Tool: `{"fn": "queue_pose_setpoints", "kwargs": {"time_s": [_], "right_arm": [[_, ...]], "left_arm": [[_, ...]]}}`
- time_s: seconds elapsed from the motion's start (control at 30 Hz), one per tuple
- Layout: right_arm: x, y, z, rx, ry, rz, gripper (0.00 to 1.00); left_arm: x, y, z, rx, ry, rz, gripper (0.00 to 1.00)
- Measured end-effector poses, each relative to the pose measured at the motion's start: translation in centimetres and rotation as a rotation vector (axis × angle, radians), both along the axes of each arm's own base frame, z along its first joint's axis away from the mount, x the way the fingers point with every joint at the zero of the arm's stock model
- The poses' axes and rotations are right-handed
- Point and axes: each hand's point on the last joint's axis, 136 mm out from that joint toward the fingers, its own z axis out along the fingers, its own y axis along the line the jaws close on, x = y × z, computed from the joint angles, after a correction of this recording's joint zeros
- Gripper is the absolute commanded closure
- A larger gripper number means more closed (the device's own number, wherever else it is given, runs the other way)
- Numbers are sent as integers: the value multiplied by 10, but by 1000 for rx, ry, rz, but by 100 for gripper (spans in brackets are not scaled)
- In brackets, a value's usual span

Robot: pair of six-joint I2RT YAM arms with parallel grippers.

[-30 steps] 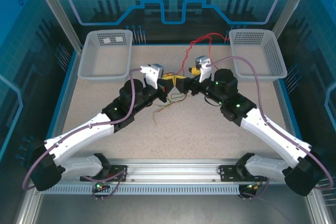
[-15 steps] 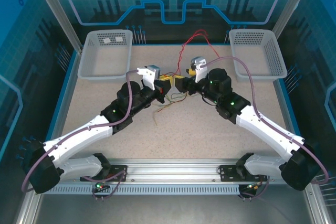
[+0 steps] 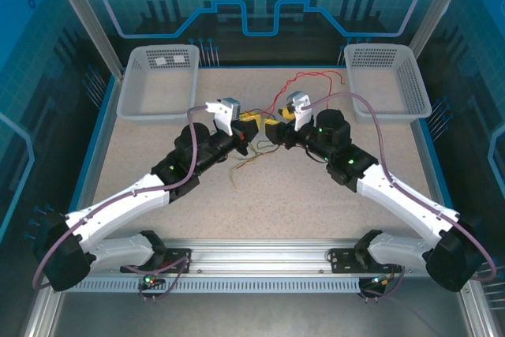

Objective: Untangle the cables

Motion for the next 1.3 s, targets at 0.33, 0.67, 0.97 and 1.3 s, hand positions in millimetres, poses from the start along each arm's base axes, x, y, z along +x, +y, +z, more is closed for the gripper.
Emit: {"fn": "queue_pose_setpoints", "kwargs": {"time_s": [0.33, 0.67, 0.97, 1.3], "right_arm": [[12, -4, -11, -18, 17, -62, 98], [5, -29, -14, -25, 16, -144, 100], [7, -58, -24, -27, 61, -226, 100], [8, -100, -18, -28, 68, -336, 100]], "left_arm": [[-4, 9, -5, -7, -5, 22, 100], [15, 53, -37, 29, 31, 213, 100], [19, 104, -53, 45, 47, 378, 100], [15, 158, -49, 52, 38, 561, 100]]}}
